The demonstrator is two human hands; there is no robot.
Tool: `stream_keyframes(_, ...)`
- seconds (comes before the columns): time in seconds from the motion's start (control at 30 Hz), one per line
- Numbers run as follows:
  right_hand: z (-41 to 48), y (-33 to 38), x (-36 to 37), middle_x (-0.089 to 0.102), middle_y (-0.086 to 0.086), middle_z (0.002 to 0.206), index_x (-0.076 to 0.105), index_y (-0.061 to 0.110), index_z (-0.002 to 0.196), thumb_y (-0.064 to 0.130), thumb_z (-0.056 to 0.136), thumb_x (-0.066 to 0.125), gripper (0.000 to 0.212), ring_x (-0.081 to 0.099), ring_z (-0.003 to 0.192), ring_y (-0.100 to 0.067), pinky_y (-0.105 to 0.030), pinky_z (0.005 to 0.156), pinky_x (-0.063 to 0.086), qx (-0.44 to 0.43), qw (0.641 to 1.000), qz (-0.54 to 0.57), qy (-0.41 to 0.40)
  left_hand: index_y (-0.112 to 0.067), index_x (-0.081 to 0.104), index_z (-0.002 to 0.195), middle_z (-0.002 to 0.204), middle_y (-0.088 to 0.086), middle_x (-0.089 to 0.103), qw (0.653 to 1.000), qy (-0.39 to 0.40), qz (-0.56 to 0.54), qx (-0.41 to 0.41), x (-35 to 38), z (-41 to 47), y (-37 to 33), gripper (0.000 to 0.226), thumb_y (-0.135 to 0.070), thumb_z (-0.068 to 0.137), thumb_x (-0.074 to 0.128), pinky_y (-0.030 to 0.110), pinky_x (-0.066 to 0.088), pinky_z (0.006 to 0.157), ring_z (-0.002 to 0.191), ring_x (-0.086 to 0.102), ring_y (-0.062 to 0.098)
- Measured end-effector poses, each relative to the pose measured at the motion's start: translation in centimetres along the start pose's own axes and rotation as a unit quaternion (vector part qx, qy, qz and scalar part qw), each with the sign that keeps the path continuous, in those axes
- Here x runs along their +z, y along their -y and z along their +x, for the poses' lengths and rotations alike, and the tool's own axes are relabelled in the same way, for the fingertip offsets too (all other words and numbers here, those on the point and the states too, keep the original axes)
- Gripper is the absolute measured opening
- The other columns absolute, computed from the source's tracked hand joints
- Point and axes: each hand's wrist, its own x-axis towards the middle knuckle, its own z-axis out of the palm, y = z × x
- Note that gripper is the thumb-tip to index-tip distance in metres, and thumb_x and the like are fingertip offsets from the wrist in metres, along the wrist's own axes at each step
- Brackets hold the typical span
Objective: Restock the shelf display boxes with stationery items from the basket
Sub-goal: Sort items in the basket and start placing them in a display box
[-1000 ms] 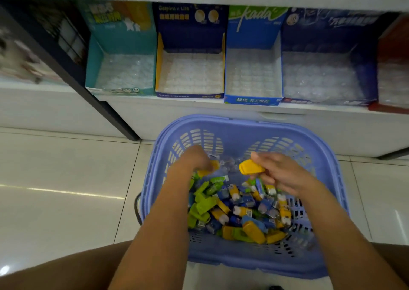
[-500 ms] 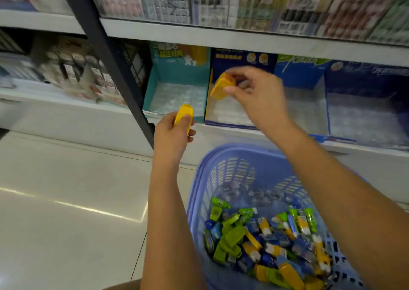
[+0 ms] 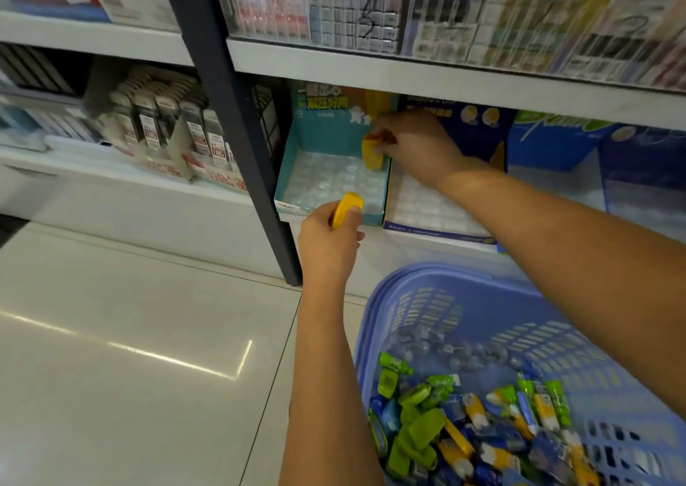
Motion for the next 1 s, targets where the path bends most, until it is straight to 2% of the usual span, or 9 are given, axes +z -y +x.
stream_keyframes(0.13, 0.5, -0.1, 0.0, 0.063, -0.017, 0.115, 0.060, 0.001, 0.112, 0.011, 0.091, 0.056, 0.024, 0.058, 0.108, -0.028, -0.024, 0.088, 0.041, 0.015, 1.000, 0.010, -0.004, -0.008, 0.064, 0.117, 0.094, 0.005, 0.069, 1.000, 0.002, -0.007, -0.003, -0.2, 0.1, 0.0, 0.031, -0.027, 0.094, 0.056, 0.013, 0.051, 0.055, 0.061, 0.063, 0.003)
stream_keyframes(0.27, 0.5, -0.4, -0.1, 0.063, -0.014, 0.115, 0.061, 0.004, 0.112, 0.011, 0.089, 0.059, 0.024, 0.059, 0.106, -0.025, -0.027, 0.089, 0.043, 0.038, 0.997, 0.040, -0.048, -0.008, 0.064, 0.117, 0.092, 0.005, 0.069, 1.000, 0.006, -0.023, -0.007, -0.2, 0.3, 0.1, 0.030, -0.025, 0.093, 0.058, 0.012, 0.050, 0.053, 0.060, 0.063, 0.004)
stream_keyframes(0.47, 1.6, -0.3, -0.3, 0.061, -0.014, 0.120, 0.062, 0.004, 0.112, 0.014, 0.090, 0.060, 0.025, 0.056, 0.111, -0.028, -0.028, 0.088, 0.042, 0.053, 0.998, -0.034, 0.024, -0.008, 0.064, 0.118, 0.092, 0.005, 0.069, 0.999, 0.011, -0.035, -0.014, -0.2, 0.5, 0.3, 0.031, -0.025, 0.093, 0.058, 0.012, 0.050, 0.054, 0.059, 0.063, 0.002)
stream_keyframes(0.57, 1.1, -0.1, 0.0, 0.061, -0.017, 0.114, 0.064, 0.001, 0.106, 0.014, 0.092, 0.055, 0.020, 0.056, 0.107, -0.031, -0.028, 0.084, 0.040, 0.042, 0.992, -0.119, 0.002, -0.008, 0.064, 0.118, 0.092, 0.005, 0.070, 0.998, 0.017, -0.047, -0.023, -0.3, 0.5, 0.2, 0.031, -0.025, 0.093, 0.059, 0.012, 0.050, 0.054, 0.059, 0.064, 0.003)
stream_keyframes(0.63, 0.6, 0.0, 0.2, 0.063, -0.017, 0.109, 0.066, 0.003, 0.103, 0.010, 0.093, 0.050, 0.020, 0.056, 0.105, -0.033, -0.033, 0.088, 0.041, 0.000, 0.985, -0.170, -0.019, -0.011, 0.066, 0.114, 0.088, 0.002, 0.071, 0.996, 0.023, -0.079, -0.031, -0.5, 0.4, 0.0, 0.026, -0.025, 0.093, 0.058, 0.014, 0.050, 0.054, 0.058, 0.063, 0.001)
stream_keyframes(0.73, 0.4, 0.2, 0.2, 0.060, -0.019, 0.117, 0.063, 0.002, 0.111, 0.010, 0.095, 0.047, 0.025, 0.053, 0.111, -0.034, -0.035, 0.094, 0.042, 0.017, 0.984, -0.178, 0.016, -0.022, 0.067, 0.099, 0.081, -0.001, 0.071, 0.985, 0.034, -0.164, -0.046, -0.9, -0.2, -0.8, 0.016, -0.028, 0.097, 0.052, 0.018, 0.049, 0.054, 0.056, 0.058, 0.005)
stream_keyframes(0.83, -1.3, 1.7, -0.3, 0.048, -0.016, 0.134, 0.051, 0.010, 0.132, 0.023, 0.097, 0.048, 0.038, 0.043, 0.123, -0.030, -0.029, 0.096, 0.036, 0.065, 0.995, -0.076, 0.016, -0.028, 0.062, 0.091, 0.081, 0.000, 0.061, 0.965, 0.022, -0.246, -0.086, -1.1, -0.8, -1.9, 0.018, -0.033, 0.099, 0.046, 0.021, 0.047, 0.058, 0.060, 0.054, 0.007)
stream_keyframes(0.9, -4.0, 3.1, -0.2, 0.060, -0.010, 0.115, 0.059, 0.015, 0.119, 0.030, 0.092, 0.057, 0.031, 0.056, 0.103, -0.022, -0.026, 0.080, 0.043, 0.106, 0.992, 0.046, -0.049, -0.027, 0.061, 0.100, 0.092, -0.003, 0.059, 0.960, -0.001, -0.262, -0.098, -0.9, -1.0, -2.3, 0.018, -0.036, 0.098, 0.046, 0.022, 0.048, 0.067, 0.076, 0.059, 0.008)
stream_keyframes(1.0, -9.2, 6.0, 0.6, 0.068, 0.005, 0.081, 0.064, 0.025, 0.089, 0.037, 0.080, 0.070, 0.017, 0.063, 0.068, -0.004, -0.016, 0.060, 0.050, 0.182, 0.911, 0.367, -0.044, -0.026, 0.062, 0.094, 0.095, -0.010, 0.062, 0.957, -0.017, -0.278, -0.084, -0.5, -1.3, -2.7, 0.015, -0.033, 0.097, 0.049, 0.023, 0.046, 0.079, 0.091, 0.058, 0.007)
